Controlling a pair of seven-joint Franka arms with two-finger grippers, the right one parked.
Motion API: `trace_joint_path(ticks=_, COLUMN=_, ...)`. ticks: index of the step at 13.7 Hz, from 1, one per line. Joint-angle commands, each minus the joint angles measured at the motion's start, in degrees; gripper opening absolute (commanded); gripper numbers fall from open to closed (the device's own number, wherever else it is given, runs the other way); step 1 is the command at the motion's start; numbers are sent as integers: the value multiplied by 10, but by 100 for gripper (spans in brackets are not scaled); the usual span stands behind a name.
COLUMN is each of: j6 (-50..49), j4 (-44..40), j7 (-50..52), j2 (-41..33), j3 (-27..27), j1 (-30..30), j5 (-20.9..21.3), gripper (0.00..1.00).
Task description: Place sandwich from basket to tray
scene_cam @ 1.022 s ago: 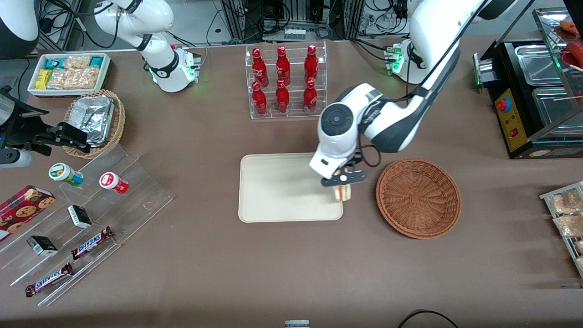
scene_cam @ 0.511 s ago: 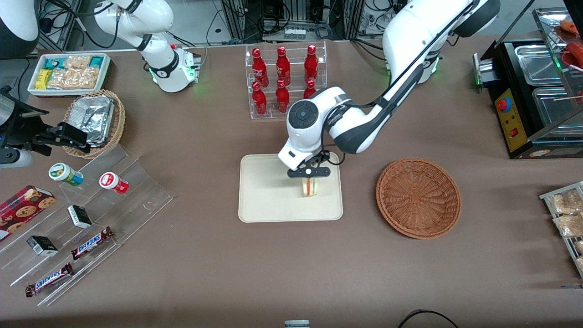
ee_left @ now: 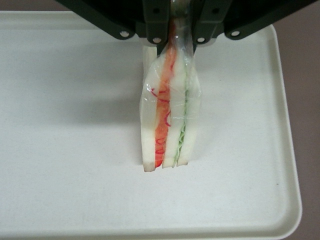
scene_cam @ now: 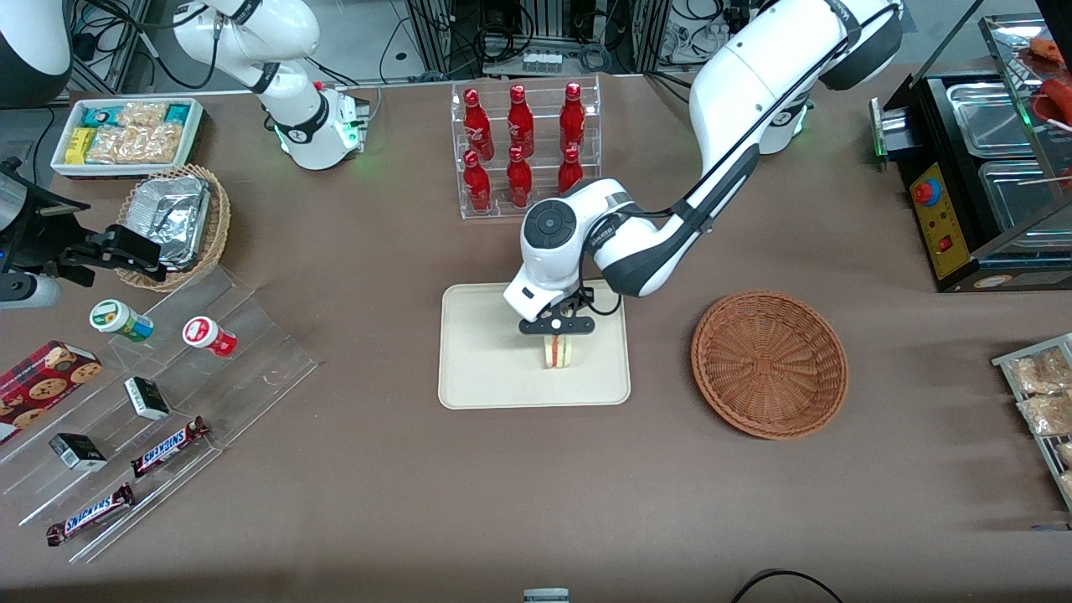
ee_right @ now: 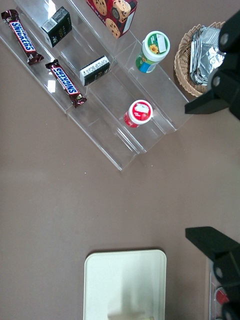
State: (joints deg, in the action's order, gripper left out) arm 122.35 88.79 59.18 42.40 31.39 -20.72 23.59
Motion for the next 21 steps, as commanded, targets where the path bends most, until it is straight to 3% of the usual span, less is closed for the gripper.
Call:
trace_joint_path(ticks=1, j6=-3, j4=-43, j7=23, j2=30, j3=-8, j1=-24, j5=24, gripper=0)
trace_joint_path(ticks=3, j6=-3, j4=-43, j7=29, j2=35, j3=-9, j1=-24, j5=36, gripper=0)
trace_joint_path(ticks=4, j6=-3, j4=-43, j7=28, j2=35, j3=-9, j1=-24, j5=37, gripper=9)
trace_joint_path(ticks=5, j6=-3, j4=-45, j7=23, j2=35, j3=-9, j1=-24, j5=37, gripper=59)
trace_joint_path(ticks=6, j6=-10, j4=-50, j7=18, j2=33, j3=-10, j1=-23, j5=37, gripper=100)
trace_joint_path(ticks=13, j6=-170, j4=-114, j7=19, j2=-30, j3=-6, j1=0, j5=25, gripper=100)
trace_joint_path(ticks=16, j6=-201, j4=-113, j7=8, j2=-87, j3=-6, j1=34, j5=-22, gripper=100)
trace_joint_path(ticks=21, j6=-289, j4=-114, j7=-100, j2=-175, j3=-8, j1=116, j5=-100, gripper=100)
